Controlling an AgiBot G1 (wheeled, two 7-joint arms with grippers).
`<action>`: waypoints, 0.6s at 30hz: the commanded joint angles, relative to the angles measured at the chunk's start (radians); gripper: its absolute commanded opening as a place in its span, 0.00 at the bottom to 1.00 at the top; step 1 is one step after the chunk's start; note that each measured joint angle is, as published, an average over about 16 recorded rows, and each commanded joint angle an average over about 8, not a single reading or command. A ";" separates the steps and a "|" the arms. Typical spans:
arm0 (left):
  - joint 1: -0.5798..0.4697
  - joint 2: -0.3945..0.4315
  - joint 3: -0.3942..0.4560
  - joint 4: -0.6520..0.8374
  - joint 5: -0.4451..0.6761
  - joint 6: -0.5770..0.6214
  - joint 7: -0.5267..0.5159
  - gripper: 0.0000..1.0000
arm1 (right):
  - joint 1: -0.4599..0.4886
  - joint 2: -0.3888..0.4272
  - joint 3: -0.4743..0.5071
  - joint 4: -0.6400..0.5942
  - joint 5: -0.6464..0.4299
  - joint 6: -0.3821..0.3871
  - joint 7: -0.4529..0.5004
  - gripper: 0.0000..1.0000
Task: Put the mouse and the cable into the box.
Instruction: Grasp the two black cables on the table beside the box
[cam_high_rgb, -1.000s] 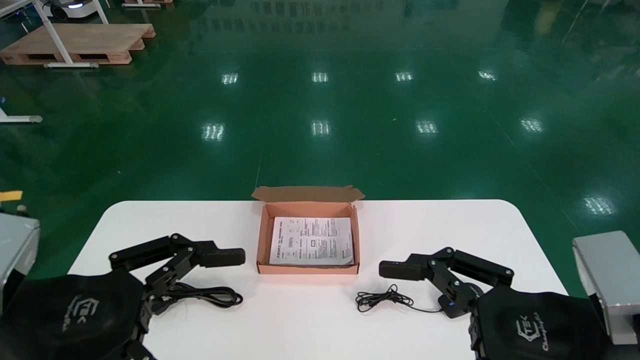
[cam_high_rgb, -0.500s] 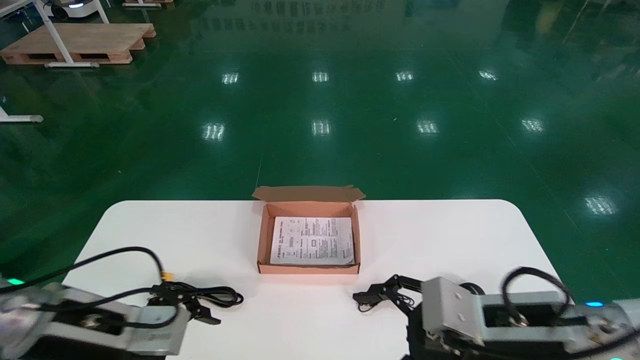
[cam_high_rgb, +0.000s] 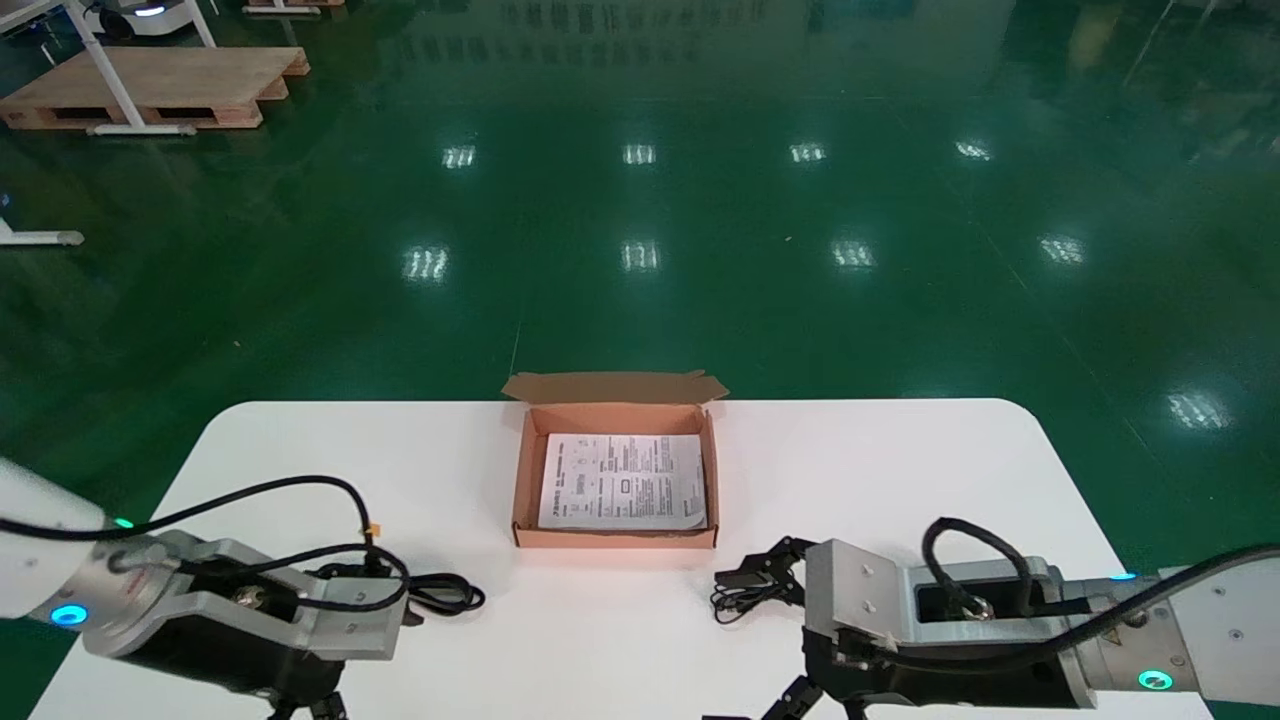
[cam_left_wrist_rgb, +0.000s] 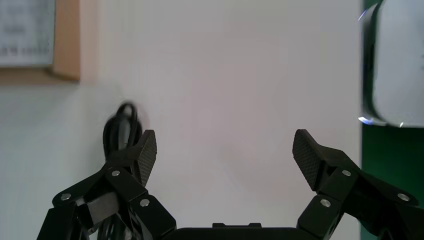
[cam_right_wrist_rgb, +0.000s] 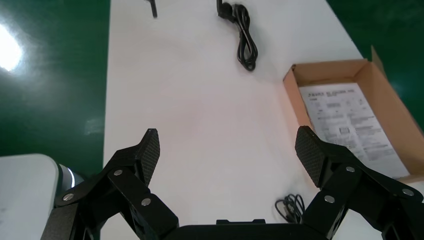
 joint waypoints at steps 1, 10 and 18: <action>0.000 -0.002 0.002 -0.008 0.006 -0.006 -0.001 1.00 | -0.005 0.001 -0.002 0.002 0.002 -0.006 0.001 1.00; 0.039 0.108 0.045 0.108 0.152 -0.241 0.116 1.00 | -0.010 0.009 -0.019 0.071 -0.044 0.022 0.087 1.00; 0.028 0.178 0.072 0.265 0.222 -0.349 0.201 1.00 | -0.032 0.044 -0.019 0.113 -0.062 0.037 0.116 1.00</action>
